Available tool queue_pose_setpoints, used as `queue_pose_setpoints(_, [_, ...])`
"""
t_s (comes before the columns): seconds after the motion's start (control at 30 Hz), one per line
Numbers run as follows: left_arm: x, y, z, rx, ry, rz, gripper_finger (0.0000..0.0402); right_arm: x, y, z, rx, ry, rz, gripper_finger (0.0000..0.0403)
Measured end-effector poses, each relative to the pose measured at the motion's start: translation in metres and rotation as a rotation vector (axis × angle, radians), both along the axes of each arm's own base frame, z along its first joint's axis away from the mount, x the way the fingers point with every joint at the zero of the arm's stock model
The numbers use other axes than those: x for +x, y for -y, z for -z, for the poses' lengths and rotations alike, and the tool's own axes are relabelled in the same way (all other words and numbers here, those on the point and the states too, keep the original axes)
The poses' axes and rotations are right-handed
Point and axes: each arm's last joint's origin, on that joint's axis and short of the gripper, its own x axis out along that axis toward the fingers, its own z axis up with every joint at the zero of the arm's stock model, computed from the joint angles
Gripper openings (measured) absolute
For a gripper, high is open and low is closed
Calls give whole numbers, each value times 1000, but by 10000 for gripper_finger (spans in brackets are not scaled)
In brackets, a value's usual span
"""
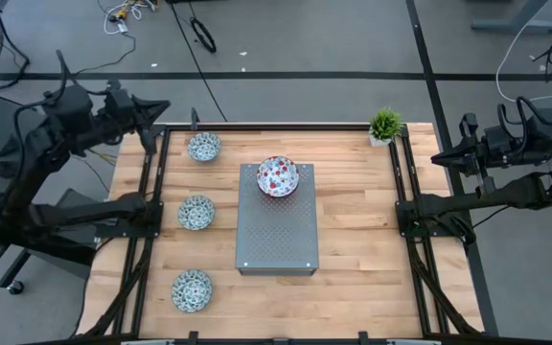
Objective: Pick & Place Mini bowls
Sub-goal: Put the top green bowl on the shelf
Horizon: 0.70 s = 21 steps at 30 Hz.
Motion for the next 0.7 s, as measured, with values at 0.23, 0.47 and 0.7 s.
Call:
queue_pose_setpoints(0.23, [8,-18,5,-52,-25,14,10,0,0,0,0,0,0,29])
queue_pose_setpoints(0.47, [10,-30,8,-78,-42,-17,10,0,0,0,0,0,0,29])
queue_pose_setpoints(0.7, [10,-33,10,-73,-77,-53,10,0,0,0,0,0,0,29])
